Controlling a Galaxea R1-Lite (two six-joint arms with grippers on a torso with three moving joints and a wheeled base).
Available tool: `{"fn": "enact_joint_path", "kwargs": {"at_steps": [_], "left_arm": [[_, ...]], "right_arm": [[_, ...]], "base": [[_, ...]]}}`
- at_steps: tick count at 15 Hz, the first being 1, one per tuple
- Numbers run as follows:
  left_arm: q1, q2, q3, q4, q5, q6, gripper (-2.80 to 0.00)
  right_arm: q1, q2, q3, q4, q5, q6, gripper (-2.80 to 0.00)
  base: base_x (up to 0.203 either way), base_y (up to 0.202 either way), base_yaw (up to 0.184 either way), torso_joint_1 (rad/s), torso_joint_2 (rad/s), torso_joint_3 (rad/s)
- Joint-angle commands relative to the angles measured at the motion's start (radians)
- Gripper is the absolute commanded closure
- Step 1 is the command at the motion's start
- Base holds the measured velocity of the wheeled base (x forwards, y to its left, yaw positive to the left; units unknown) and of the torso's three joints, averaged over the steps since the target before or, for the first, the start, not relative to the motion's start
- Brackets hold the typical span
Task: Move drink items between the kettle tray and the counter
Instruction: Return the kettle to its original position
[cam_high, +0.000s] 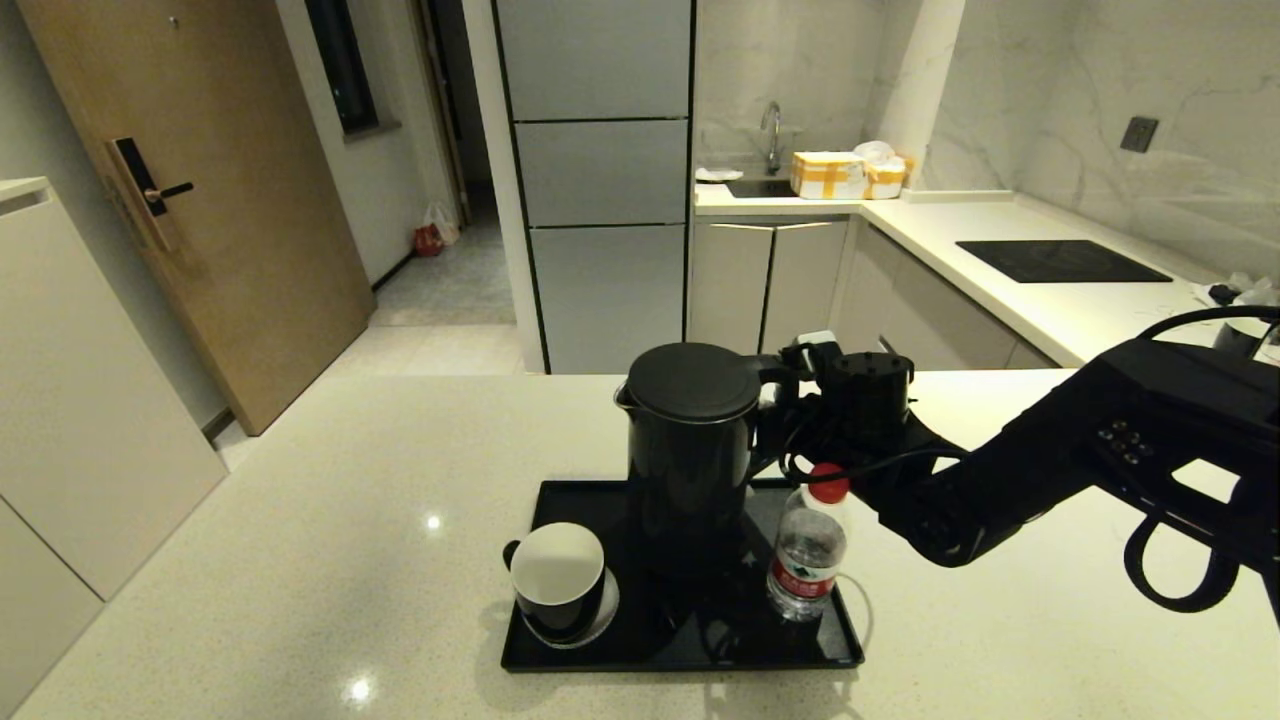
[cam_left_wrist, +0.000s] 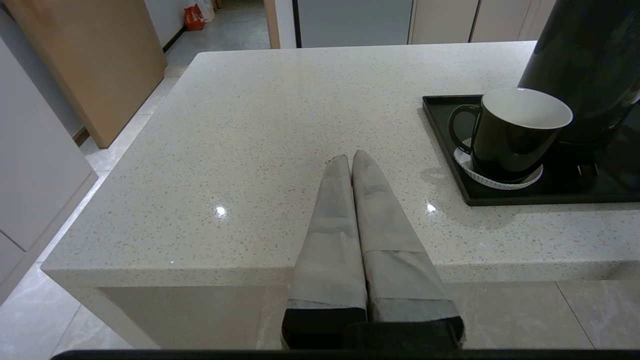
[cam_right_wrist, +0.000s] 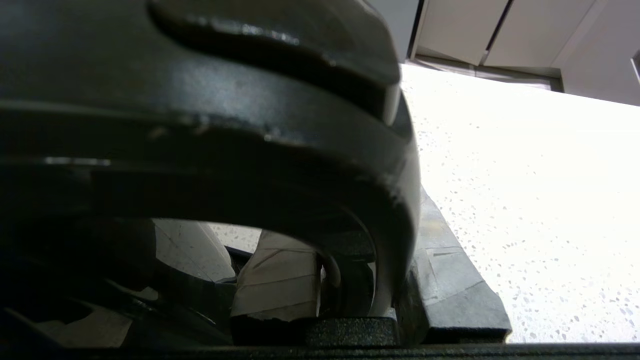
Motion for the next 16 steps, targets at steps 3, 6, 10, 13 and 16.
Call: {"fn": "enact_joint_path", "kwargs": {"at_steps": [3, 6, 10, 13, 16], "left_arm": [[0.000, -0.002, 0.000, 0.000, 0.000, 0.000, 0.00], [0.000, -0.001, 0.000, 0.000, 0.000, 0.000, 0.00], [0.000, -0.002, 0.000, 0.000, 0.000, 0.000, 0.00], [0.000, -0.001, 0.000, 0.000, 0.000, 0.000, 0.00], [0.000, -0.002, 0.000, 0.000, 0.000, 0.000, 0.00]], "right_arm": [[0.000, 0.002, -0.004, -0.002, -0.005, 0.000, -2.80], [0.000, 0.003, 0.001, -0.013, -0.004, 0.000, -2.80], [0.000, 0.001, 0.004, -0.015, 0.001, 0.000, -2.80], [-0.003, -0.002, 0.008, -0.017, 0.001, 0.003, -2.80], [-0.011, -0.018, 0.012, -0.017, 0.036, 0.042, -2.80]], "base": [[0.000, 0.000, 0.000, 0.000, 0.00, 0.000], [0.000, 0.000, 0.000, 0.000, 0.00, 0.000], [0.000, 0.000, 0.000, 0.000, 0.00, 0.000], [0.000, 0.000, 0.000, 0.000, 0.00, 0.000], [0.000, 0.000, 0.000, 0.000, 0.00, 0.000]]}}
